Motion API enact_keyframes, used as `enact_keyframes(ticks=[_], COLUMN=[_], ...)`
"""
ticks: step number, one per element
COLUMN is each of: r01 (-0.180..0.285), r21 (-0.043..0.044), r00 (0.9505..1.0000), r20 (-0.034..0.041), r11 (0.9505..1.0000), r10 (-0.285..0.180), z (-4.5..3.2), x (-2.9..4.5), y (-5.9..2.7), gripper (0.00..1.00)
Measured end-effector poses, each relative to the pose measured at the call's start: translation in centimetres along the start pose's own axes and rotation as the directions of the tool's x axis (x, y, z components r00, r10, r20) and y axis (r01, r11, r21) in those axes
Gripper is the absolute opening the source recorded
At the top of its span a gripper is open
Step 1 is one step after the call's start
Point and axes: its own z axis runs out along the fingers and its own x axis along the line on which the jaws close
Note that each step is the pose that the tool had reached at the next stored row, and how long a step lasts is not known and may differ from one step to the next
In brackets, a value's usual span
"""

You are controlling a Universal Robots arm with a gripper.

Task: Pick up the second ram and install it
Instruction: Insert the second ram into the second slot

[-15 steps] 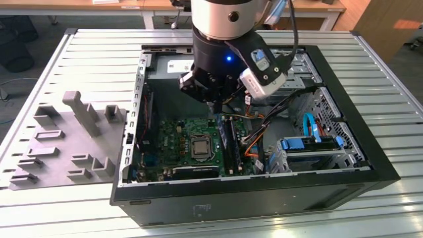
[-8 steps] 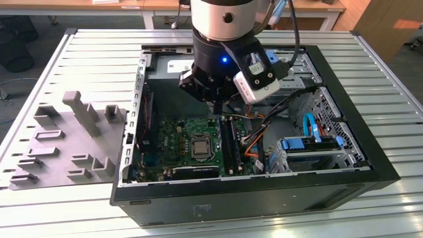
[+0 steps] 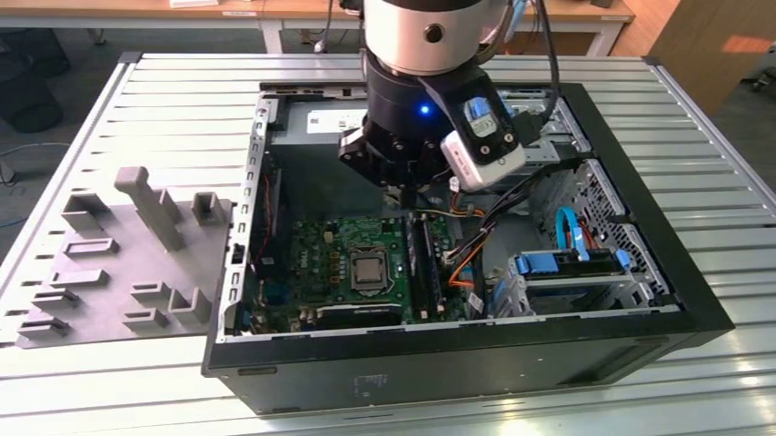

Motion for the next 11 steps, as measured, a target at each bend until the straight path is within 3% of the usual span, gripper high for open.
enact_keyframes(ticks=[5, 11], r01=[0.000, 0.000], r21=[-0.0001, 0.0001], r00=[1.0000, 1.0000], r20=[0.0000, 0.0000], r11=[1.0000, 1.0000], r10=[0.000, 0.000], z=[0.08, 0.90], x=[-1.08, -1.18], y=[0.01, -0.03], gripper=[0.11, 0.11])
